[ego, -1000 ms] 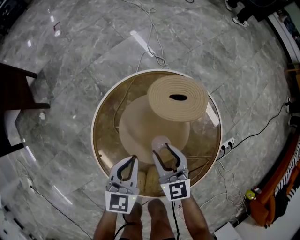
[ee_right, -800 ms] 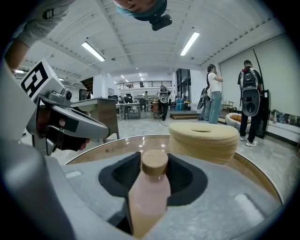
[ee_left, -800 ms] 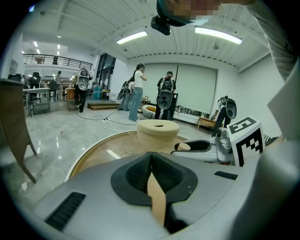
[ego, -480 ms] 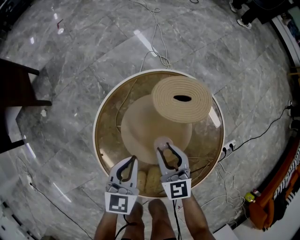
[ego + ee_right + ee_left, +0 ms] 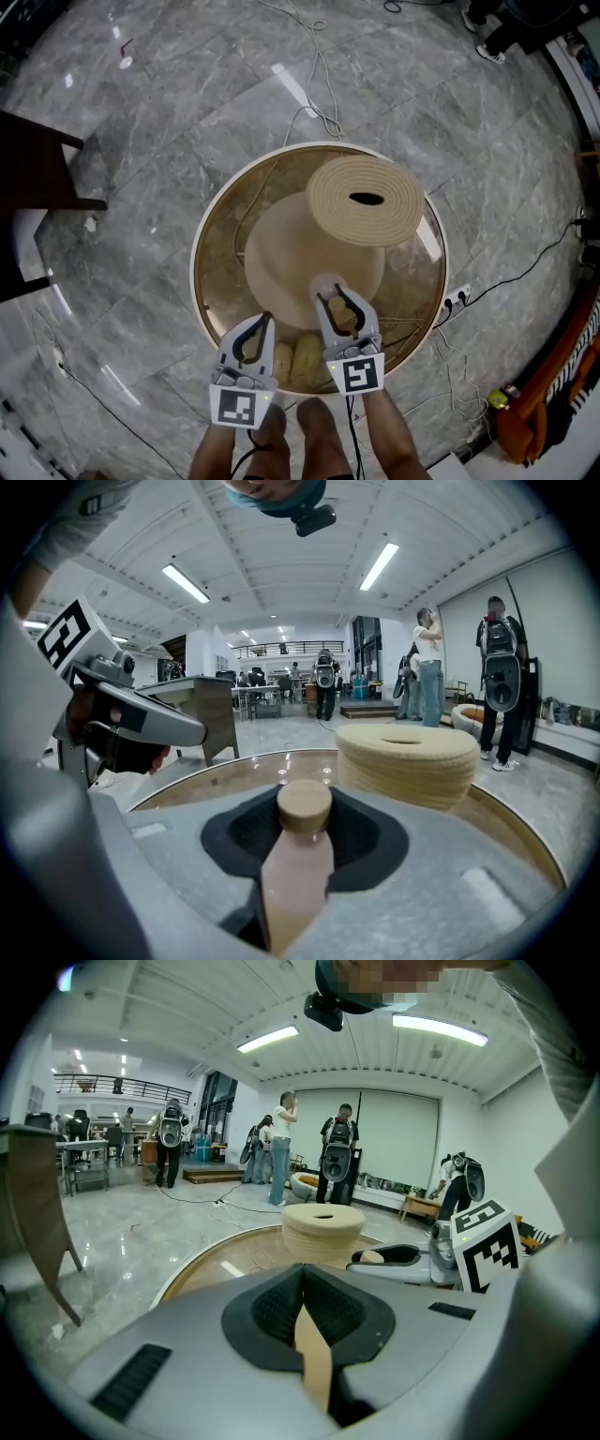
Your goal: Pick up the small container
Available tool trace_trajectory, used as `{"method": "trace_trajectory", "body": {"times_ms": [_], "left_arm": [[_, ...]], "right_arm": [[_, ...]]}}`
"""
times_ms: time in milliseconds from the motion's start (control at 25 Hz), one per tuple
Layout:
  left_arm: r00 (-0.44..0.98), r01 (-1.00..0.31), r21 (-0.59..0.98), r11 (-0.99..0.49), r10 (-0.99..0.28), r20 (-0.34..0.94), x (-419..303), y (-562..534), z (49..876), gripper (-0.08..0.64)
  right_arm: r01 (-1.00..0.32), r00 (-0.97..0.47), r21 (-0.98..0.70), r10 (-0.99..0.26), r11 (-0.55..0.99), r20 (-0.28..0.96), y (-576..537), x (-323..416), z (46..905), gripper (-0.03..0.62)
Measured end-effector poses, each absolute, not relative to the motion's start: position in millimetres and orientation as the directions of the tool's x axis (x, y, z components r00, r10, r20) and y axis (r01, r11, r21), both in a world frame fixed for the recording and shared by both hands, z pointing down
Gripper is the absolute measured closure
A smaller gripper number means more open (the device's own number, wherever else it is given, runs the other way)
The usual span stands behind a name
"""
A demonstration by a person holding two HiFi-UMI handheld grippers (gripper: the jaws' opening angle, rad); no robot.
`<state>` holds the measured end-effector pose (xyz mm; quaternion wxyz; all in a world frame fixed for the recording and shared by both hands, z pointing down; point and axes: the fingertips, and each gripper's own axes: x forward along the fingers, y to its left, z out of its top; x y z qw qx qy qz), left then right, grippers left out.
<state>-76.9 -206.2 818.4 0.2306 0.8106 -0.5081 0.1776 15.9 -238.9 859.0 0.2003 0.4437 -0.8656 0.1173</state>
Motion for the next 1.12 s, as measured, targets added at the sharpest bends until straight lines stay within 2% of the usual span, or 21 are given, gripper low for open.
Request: {"method": "trace_trajectory", "body": {"times_ms": [440,1120], "left_arm": [[0.426,-0.902,0.155,-0.403,-0.77,0.475,-78.1,-217.4,753.6,0.541],[0.468,-0.879,0.079,-0.471,-0.814,0.345,-65.0,-207.5,555.8,0.541]], "right_arm": [[-0.802,-0.544,-0.004,-0.726,0.598,0.421,-242.9,15.5,794.0,0.465],[-0.812,-0.542,0.027,-0.769,0.584,0.338,-216.4,24.0,587.5,0.463]]}}
